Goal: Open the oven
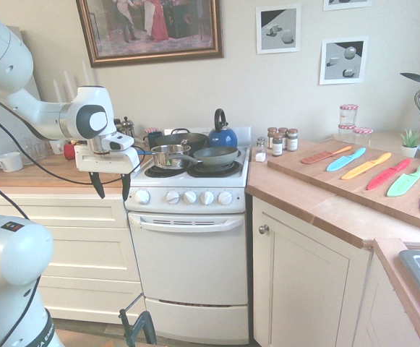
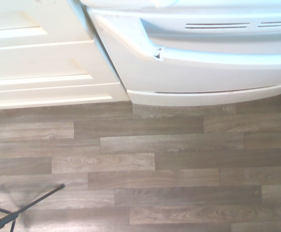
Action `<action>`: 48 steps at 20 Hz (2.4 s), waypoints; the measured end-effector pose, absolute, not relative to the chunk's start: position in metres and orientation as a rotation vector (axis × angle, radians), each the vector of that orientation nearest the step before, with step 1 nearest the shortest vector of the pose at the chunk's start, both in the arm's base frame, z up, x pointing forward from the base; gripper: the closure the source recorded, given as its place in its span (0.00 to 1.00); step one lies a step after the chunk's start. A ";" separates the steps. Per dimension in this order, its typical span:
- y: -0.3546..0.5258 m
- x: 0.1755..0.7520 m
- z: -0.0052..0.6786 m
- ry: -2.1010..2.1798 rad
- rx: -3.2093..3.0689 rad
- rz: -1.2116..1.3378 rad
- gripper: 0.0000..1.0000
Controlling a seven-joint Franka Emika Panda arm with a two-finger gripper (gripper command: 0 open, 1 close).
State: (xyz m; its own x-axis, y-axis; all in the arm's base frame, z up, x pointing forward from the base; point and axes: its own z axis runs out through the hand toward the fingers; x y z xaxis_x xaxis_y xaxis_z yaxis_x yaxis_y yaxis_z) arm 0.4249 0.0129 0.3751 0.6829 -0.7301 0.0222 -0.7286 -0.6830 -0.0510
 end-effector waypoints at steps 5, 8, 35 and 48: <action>0.006 0.429 0.367 1.393 -2.765 -0.077 0.00; -0.003 0.435 0.341 1.520 -2.741 -0.059 0.00; -0.046 0.582 0.168 1.207 -2.821 -0.296 0.00; -0.143 0.475 0.113 1.166 -2.945 -0.199 0.00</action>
